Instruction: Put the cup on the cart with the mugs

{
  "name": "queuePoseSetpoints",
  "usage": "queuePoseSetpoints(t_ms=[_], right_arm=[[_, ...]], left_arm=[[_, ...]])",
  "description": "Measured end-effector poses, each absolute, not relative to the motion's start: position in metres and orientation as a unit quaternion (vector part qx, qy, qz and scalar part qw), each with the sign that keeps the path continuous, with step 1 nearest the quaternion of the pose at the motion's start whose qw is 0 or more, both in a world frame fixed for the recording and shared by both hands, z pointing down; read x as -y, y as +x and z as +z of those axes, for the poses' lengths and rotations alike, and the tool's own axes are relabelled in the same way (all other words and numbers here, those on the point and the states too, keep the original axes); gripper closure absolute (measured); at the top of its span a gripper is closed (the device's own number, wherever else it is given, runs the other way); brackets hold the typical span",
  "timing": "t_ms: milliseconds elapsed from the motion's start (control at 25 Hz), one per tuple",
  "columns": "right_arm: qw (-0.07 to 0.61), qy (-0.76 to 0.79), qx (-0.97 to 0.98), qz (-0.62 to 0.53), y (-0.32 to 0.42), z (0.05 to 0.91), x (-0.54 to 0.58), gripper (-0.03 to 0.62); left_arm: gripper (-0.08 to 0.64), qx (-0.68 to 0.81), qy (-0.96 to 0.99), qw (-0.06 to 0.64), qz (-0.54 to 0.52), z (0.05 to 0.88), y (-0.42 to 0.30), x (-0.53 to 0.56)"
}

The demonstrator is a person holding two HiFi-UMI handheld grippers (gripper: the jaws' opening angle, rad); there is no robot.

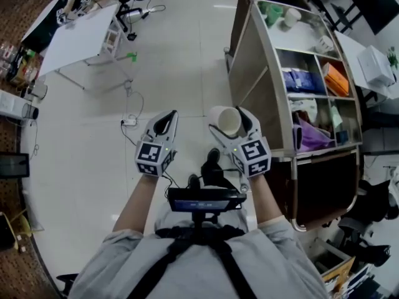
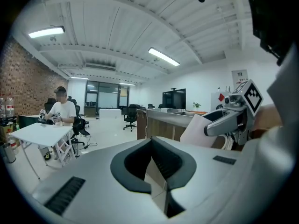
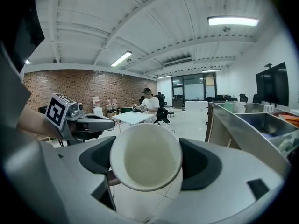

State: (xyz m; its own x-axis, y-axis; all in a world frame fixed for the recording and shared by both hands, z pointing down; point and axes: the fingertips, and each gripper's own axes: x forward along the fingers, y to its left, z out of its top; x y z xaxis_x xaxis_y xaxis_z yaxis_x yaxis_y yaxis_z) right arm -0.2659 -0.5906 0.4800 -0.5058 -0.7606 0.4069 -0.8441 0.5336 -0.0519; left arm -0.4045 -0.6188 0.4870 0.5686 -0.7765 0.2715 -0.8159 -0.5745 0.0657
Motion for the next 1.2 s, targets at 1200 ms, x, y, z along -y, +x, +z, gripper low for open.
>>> queuePoseSetpoints(t_ms=[1200], right_arm=[[0.167, 0.545, 0.815, 0.108, -0.158, 0.41, 0.855, 0.164]], left_arm=[[0.557, 0.317, 0.943, 0.042, 0.094, 0.439, -0.241, 0.913]])
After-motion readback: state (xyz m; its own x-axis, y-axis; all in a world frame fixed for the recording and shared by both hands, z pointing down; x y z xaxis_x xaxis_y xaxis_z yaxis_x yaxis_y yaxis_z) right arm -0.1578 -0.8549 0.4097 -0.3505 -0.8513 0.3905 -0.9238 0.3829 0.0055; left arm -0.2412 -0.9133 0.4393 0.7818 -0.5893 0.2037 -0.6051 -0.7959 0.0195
